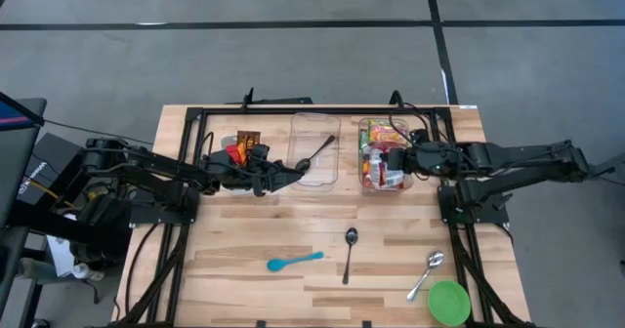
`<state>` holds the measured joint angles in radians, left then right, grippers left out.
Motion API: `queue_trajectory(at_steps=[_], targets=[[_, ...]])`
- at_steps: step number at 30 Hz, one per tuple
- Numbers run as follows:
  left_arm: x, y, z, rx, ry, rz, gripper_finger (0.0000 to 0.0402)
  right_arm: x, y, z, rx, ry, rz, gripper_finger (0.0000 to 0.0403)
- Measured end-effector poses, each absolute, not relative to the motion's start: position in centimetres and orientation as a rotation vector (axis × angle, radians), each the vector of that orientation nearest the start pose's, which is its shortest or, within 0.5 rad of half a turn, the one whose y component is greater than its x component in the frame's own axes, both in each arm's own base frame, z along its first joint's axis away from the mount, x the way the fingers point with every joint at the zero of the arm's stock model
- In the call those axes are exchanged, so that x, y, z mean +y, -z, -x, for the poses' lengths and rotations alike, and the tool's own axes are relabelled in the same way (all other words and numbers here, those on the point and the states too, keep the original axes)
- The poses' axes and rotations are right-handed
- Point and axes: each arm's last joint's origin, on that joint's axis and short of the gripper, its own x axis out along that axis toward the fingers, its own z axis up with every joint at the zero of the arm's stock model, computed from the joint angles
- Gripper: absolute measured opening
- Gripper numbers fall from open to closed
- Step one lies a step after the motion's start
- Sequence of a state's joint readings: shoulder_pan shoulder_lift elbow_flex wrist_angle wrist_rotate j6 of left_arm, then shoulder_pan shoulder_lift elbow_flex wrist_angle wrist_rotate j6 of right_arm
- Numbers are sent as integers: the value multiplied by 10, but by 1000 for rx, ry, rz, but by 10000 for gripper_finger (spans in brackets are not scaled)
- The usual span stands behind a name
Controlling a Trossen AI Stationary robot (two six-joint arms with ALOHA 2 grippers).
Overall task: Pick & Place Food Item
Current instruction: Put the red noodle pack into the right transparent bin
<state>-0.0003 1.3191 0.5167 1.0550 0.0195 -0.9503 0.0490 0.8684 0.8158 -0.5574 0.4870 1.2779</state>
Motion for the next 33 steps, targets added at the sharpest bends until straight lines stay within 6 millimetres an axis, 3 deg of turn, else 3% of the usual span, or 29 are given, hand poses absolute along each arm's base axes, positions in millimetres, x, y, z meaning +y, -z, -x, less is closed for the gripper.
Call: queue_trajectory(at_steps=[23, 33], targets=[[-1, -249, -261, -223, 138, 943, 163, -9, -302, -176, 243, 658, -1087, 0], [-1, -249, -261, -224, 138, 943, 163, -12, -293, -171, 336, 731, -1105, 0]])
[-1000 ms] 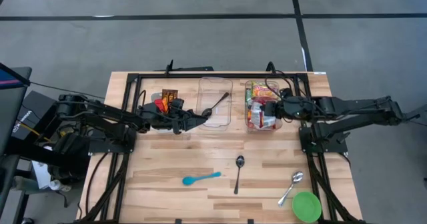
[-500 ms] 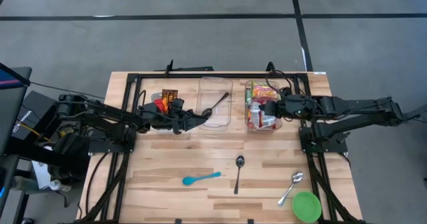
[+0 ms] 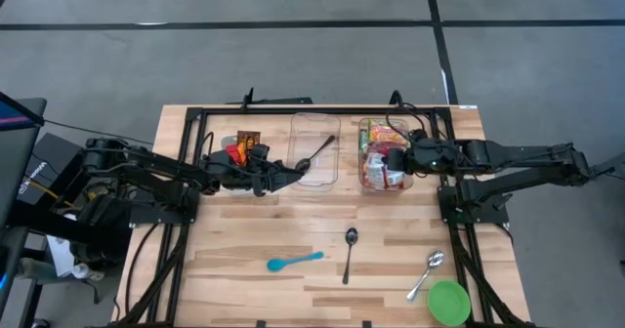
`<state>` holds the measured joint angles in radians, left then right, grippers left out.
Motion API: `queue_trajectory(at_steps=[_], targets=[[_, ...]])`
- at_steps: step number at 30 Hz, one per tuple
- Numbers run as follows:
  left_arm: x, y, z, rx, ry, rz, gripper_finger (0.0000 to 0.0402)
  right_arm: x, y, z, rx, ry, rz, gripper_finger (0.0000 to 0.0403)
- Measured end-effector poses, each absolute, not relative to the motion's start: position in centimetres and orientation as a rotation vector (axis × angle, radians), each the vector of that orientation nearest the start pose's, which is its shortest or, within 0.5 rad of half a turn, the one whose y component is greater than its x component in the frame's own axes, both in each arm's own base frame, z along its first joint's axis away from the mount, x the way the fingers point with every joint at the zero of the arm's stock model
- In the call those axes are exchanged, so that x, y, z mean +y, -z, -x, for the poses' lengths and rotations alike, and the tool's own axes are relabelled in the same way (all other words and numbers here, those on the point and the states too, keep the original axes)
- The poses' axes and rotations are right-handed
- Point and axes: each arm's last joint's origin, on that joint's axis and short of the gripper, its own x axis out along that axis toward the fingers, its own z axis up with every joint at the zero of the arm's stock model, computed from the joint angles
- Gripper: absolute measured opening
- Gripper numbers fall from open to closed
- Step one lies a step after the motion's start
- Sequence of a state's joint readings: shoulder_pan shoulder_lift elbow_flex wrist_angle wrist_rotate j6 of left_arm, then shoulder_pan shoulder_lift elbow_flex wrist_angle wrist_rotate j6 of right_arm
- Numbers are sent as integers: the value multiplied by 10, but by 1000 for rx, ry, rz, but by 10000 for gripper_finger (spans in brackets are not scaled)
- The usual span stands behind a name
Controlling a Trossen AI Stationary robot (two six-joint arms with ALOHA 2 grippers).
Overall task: Pick & Place Food Item
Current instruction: Put the red noodle pack into the right transparent bin
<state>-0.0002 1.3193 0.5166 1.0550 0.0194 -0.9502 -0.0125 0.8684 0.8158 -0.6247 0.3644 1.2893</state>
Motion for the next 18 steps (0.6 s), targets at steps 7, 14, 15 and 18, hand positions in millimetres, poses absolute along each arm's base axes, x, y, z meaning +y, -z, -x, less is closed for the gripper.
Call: queue_trajectory(at_steps=[7, 14, 15, 18], targets=[[-1, -249, -261, -223, 138, 943, 163, -16, -287, -167, 391, 781, -1116, 0], [-1, -249, -261, -224, 138, 943, 163, -20, -285, -164, 406, 819, -1109, 0], [-1, -249, -261, -223, 138, 943, 163, -20, -284, -163, 416, 828, -1105, 0], [-1, -249, -261, -223, 138, 943, 163, -21, -282, -161, 449, 852, -1094, 0]])
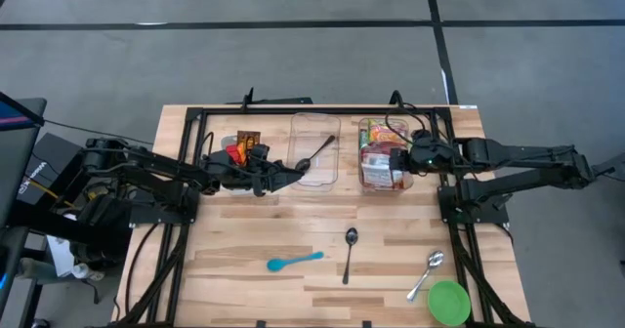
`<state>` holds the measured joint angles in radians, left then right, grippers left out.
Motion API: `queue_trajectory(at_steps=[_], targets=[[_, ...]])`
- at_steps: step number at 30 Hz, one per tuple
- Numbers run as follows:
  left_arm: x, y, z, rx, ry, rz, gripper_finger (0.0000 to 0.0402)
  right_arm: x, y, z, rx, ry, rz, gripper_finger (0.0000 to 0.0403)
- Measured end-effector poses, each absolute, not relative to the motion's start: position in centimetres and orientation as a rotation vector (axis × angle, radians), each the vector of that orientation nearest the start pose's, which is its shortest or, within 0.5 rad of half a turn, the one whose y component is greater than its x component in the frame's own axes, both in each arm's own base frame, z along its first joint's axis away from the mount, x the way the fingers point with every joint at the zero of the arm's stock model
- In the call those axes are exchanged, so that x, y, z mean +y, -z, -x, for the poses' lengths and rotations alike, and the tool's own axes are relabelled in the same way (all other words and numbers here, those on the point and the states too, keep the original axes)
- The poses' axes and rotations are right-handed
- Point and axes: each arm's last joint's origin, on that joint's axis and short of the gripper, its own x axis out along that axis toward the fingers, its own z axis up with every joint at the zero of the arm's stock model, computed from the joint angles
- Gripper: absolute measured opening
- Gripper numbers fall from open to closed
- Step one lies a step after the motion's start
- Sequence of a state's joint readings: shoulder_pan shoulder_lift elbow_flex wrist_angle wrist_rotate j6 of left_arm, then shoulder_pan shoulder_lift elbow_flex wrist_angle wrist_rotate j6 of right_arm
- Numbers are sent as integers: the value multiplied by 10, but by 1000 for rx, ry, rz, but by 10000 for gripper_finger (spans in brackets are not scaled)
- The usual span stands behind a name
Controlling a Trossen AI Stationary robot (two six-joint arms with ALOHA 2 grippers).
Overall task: Pick & Place Food Item
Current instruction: Put the red noodle pack into the right transparent bin
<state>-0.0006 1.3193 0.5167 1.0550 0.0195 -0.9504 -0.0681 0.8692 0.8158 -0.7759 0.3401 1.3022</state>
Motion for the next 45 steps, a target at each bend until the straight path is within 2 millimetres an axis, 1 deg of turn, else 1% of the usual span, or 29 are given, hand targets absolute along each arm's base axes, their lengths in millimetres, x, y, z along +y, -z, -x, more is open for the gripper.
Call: queue_trajectory(at_steps=[8, 13, 18, 21, 28, 38, 45], targets=[[-1, -249, -261, -224, 138, 943, 163, -20, -275, -152, 547, 918, -1055, 0], [-1, -249, -261, -223, 138, 943, 163, -20, -269, -144, 615, 1001, -1041, 0], [-1, -249, -261, -224, 138, 943, 163, -20, -266, -137, 640, 1078, -1026, 0], [-1, -249, -261, -224, 138, 943, 163, -21, -266, -137, 639, 1088, -1020, 0], [-1, -249, -261, -224, 138, 943, 163, -22, -263, -141, 639, 1123, -990, 0], [-1, -249, -261, -223, 138, 942, 163, -29, -250, -162, 709, 1168, -933, 0], [-1, -249, -261, -224, 138, 943, 163, -34, -248, -162, 700, 1203, -941, 0]])
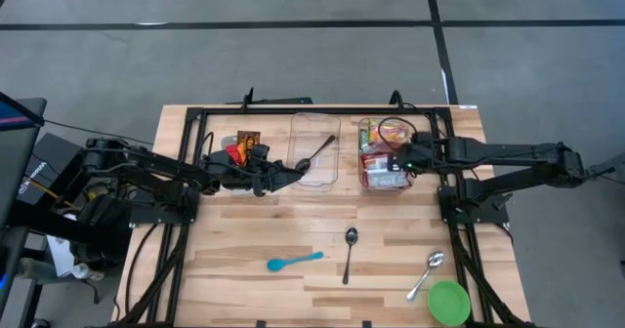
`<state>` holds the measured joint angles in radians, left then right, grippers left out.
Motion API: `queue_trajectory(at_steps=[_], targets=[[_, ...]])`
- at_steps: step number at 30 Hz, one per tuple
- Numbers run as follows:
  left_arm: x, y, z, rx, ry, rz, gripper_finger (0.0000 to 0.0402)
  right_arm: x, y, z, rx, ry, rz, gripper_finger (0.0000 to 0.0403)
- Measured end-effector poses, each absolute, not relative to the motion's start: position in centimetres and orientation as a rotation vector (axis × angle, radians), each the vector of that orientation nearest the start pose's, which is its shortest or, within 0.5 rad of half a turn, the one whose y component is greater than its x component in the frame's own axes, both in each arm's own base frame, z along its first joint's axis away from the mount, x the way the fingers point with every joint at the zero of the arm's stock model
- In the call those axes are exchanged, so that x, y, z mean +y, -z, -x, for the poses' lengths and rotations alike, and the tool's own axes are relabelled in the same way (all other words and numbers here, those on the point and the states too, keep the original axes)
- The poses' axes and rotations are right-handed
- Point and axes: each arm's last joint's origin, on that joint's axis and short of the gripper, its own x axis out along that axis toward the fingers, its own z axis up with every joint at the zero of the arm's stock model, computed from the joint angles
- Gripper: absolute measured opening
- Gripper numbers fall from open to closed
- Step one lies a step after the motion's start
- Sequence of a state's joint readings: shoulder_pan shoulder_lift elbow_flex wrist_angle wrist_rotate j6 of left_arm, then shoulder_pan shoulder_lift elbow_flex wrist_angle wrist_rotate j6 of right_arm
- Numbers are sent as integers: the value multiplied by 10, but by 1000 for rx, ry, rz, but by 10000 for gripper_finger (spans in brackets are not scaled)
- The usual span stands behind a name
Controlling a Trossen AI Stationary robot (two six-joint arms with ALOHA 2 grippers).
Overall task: Pick & Place Food Item
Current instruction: Put the red noodle pack into the right transparent bin
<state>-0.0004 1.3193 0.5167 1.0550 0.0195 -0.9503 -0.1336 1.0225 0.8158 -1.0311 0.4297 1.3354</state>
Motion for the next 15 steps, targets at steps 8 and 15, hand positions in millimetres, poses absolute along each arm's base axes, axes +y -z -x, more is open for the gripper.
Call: queue_trajectory(at_steps=[8, 15], targets=[[-1, -249, -261, -224, 138, 943, 163, -38, -250, -164, 652, 1213, -953, 0], [-1, -249, -261, -224, 138, 943, 163, -38, -250, -164, 650, 1213, -953, 20]])
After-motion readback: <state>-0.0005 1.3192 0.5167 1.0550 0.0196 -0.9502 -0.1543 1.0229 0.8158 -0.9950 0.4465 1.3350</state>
